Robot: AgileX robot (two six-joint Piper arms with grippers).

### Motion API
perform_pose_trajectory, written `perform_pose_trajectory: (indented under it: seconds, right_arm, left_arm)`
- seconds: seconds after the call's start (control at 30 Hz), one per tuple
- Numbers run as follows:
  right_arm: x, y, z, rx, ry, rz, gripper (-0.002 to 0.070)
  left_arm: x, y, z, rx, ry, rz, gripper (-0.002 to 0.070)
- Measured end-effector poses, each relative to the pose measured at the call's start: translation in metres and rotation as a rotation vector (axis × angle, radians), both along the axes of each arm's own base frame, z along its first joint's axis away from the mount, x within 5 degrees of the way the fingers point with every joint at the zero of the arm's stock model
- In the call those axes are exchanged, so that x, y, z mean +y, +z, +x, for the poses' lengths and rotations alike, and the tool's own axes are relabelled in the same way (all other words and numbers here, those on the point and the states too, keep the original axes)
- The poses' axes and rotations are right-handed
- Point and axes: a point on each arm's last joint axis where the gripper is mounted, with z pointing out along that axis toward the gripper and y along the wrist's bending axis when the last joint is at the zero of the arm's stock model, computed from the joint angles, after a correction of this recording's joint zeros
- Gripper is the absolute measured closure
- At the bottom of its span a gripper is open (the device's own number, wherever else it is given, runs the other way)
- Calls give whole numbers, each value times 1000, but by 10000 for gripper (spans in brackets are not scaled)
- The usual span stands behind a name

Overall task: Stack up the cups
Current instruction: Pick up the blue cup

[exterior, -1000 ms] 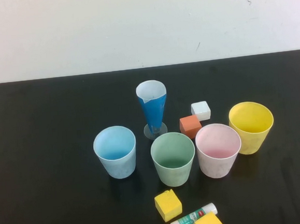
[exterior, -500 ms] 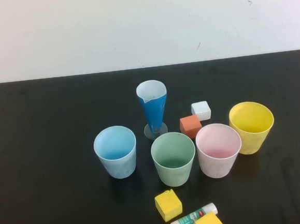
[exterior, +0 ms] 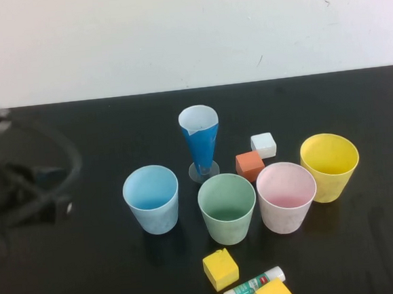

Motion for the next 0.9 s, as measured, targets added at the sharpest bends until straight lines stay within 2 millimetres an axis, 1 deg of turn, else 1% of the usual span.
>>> perform_pose_trajectory:
  seconds: [0.17,0.27,0.4,0.53,0.7,0.77,0.83,0.87,0.9]
  right_arm:
    - [0,0,0,0,6,-10,678]
    - [0,0,0,-1,9,-16,678]
    - [0,0,0,-5,11,-25,678]
    - [0,0,0,-8,13,-33,678]
    - [0,0,0,-9,14,-35,678]
    - [0,0,0,-10,15,-40,678]
    - [0,0,0,-10,15,-40,678]
    - [0,0,0,-10,15,-40,678]
    - [0,0,0,-10,15,-40,678]
  left_arm:
    - [-5,0,45,134,-43,63,677]
    - [-8,7,66,181,-58,76,677]
    - [-13,11,91,255,-65,68,677]
    - [-28,6,113,336,-92,165,677]
    - [-58,-13,129,444,-86,352,668]
    - [-72,-21,134,480,-102,405,627]
    - [-82,-27,139,502,-120,431,557]
    - [-88,-30,142,515,-126,434,493]
    - [-92,-32,144,521,-127,433,445]
